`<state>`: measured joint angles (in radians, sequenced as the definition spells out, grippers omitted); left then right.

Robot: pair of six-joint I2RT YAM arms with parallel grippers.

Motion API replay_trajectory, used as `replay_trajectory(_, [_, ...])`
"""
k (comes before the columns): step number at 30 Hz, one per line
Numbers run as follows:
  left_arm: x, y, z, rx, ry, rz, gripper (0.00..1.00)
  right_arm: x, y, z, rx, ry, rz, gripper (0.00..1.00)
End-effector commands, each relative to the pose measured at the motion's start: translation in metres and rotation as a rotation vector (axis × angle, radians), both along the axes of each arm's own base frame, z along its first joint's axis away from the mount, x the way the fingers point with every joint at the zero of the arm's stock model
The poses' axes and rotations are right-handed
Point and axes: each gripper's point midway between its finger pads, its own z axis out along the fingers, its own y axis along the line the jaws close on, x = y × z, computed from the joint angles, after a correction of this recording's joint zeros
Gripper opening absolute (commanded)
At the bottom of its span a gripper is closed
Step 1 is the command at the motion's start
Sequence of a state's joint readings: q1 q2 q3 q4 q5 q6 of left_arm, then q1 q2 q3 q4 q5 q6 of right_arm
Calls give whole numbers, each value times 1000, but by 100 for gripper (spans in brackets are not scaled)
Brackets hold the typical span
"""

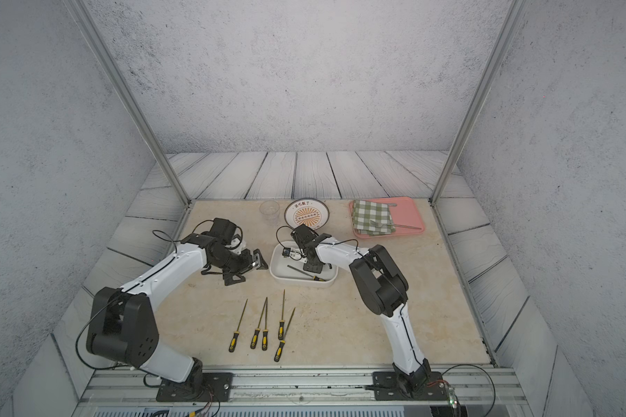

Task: Put the file tool into the storage box
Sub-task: Place the file tool in the storage box.

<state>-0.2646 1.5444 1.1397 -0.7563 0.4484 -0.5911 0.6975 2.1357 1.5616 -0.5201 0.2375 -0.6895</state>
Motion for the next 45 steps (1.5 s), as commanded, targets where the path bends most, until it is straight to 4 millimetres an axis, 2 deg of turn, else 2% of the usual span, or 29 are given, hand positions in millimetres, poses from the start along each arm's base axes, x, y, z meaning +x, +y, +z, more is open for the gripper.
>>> replay_trajectory(1, [-5,6,-3,15,11,16,99,-8,1,19,22,-15,14,13])
replay_trajectory(6, [-3,5,-6,10,21,32,99,-15,-2,23,27,-21,11,13])
replay_trajectory(10, [-2,4,-6,2,20,42,99,-23,-3,18,31,-2,33,13])
replay_trajectory(14, [-2,3,-4,-4,21,47,100,-27,5,14,41,-1,48,13])
replay_trajectory(21, [-4,4,-2,-5,23,51,100,-14,6,6,14,-44,19,16])
replay_trajectory(23, [-5,4,-2,-2,23,50,100,-10,7,5,9,-59,13,21])
replay_trajectory(26, [-7,5,-2,-2,25,52,100,-4,6,7,4,-80,-6,38])
replay_trajectory(29, [-10,6,-2,-1,25,51,100,0,4,9,-2,-103,-36,46])
replay_trajectory(33, [-11,6,-1,0,22,52,100,11,3,27,1,-156,-82,49])
replay_trajectory(38, [-14,7,1,3,21,47,100,20,4,66,47,-209,-156,49])
replay_trajectory(41, [-17,9,2,7,19,38,100,14,5,92,110,-189,-227,50])
replay_trajectory(43, [-21,11,0,16,13,33,100,11,-2,113,167,-199,-339,50])
replay_trajectory(45, [-24,14,-5,30,13,32,100,-1,-5,131,256,-154,-447,50])
